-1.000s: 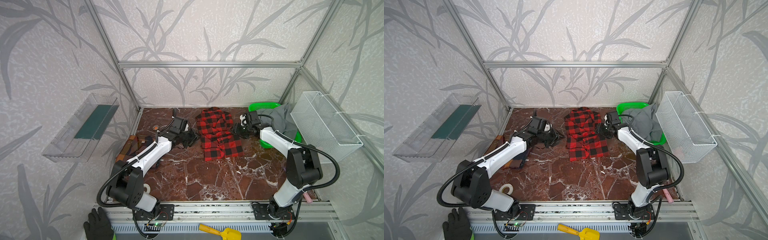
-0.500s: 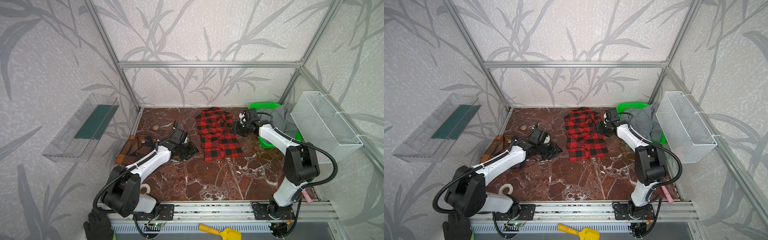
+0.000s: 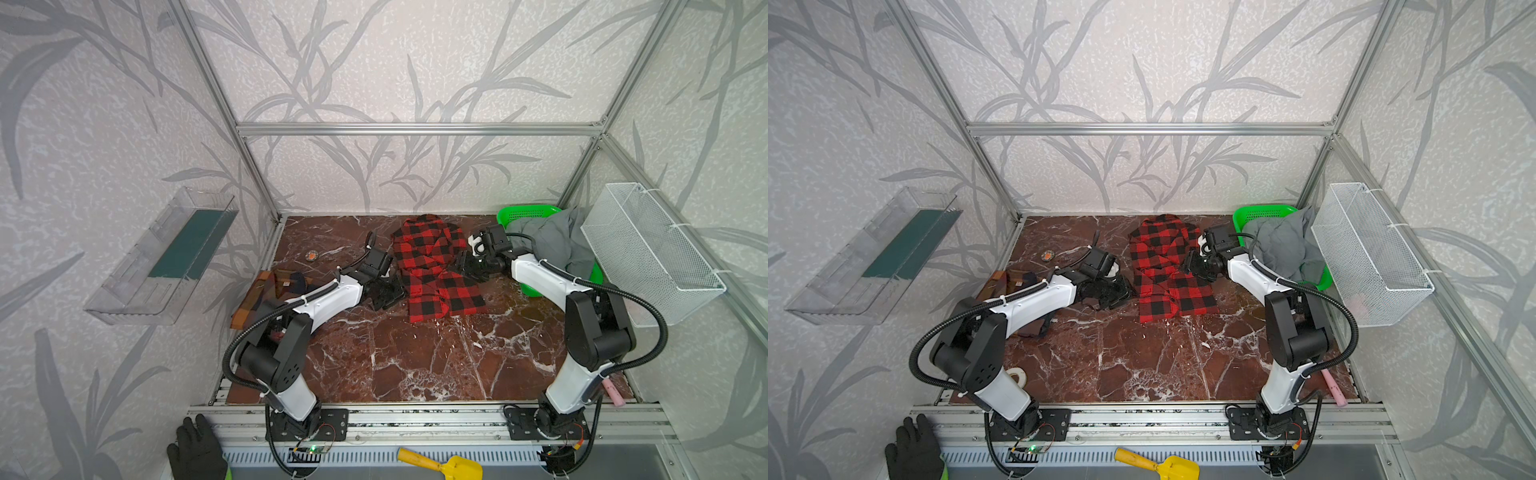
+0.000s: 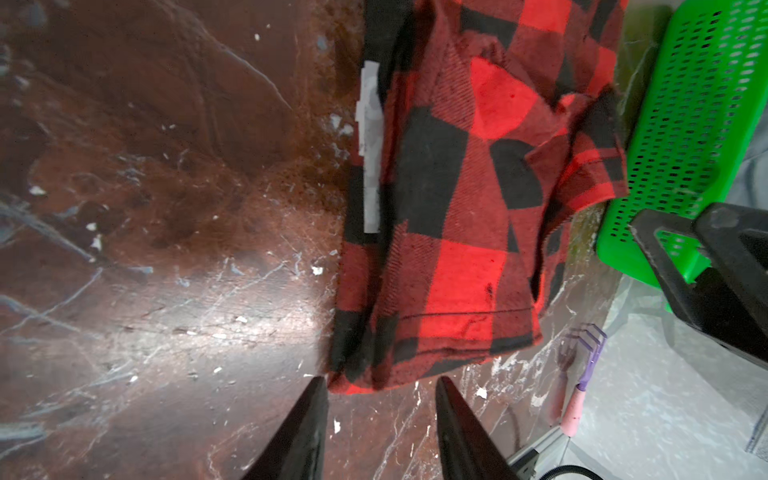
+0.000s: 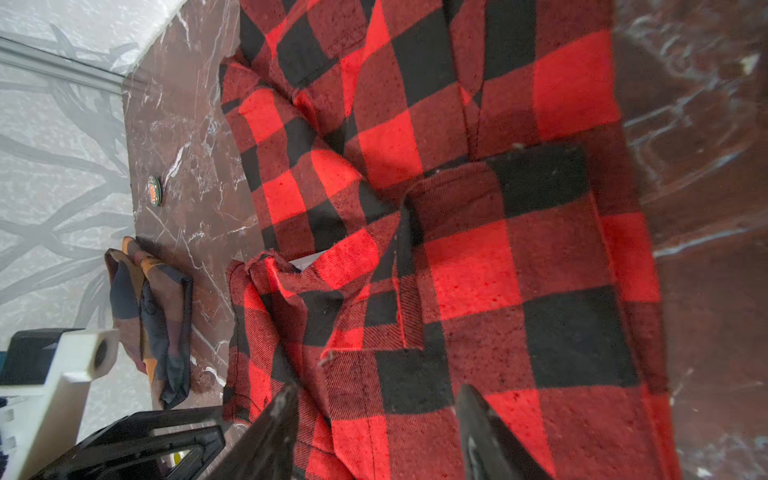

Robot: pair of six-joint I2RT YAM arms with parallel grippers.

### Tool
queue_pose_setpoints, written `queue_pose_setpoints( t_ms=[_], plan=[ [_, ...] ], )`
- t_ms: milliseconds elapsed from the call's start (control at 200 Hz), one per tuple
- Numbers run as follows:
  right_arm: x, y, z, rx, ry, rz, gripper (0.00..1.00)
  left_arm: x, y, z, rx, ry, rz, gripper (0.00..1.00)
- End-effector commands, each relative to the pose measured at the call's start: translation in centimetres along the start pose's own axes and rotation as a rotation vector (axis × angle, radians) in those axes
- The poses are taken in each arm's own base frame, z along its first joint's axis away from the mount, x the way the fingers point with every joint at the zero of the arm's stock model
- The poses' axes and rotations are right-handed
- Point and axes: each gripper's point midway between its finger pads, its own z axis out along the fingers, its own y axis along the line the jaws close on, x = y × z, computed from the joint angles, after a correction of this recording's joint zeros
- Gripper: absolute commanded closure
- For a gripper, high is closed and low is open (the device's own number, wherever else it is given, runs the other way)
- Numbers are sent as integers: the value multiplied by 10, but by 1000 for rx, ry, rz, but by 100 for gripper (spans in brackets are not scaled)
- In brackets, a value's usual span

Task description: Fold and stack the long sleeve shirts

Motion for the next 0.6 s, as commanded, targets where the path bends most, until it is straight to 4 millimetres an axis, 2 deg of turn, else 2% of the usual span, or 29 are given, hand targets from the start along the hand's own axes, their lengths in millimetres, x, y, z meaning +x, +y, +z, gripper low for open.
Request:
queue_pose_setpoints(
  t_ms=[0,320,595],
  plan=[
    [-1,10,12,-37,6,-12,39,-10,-4,-1,-25,-29,49,56],
    [-15,29,37,-60,4,-30,41,-18,-7,11,-35,-26,47,62],
    [-22,52,47,-64,5,-64,41,-24,-14,16,-26,-27,48,78]
  ],
)
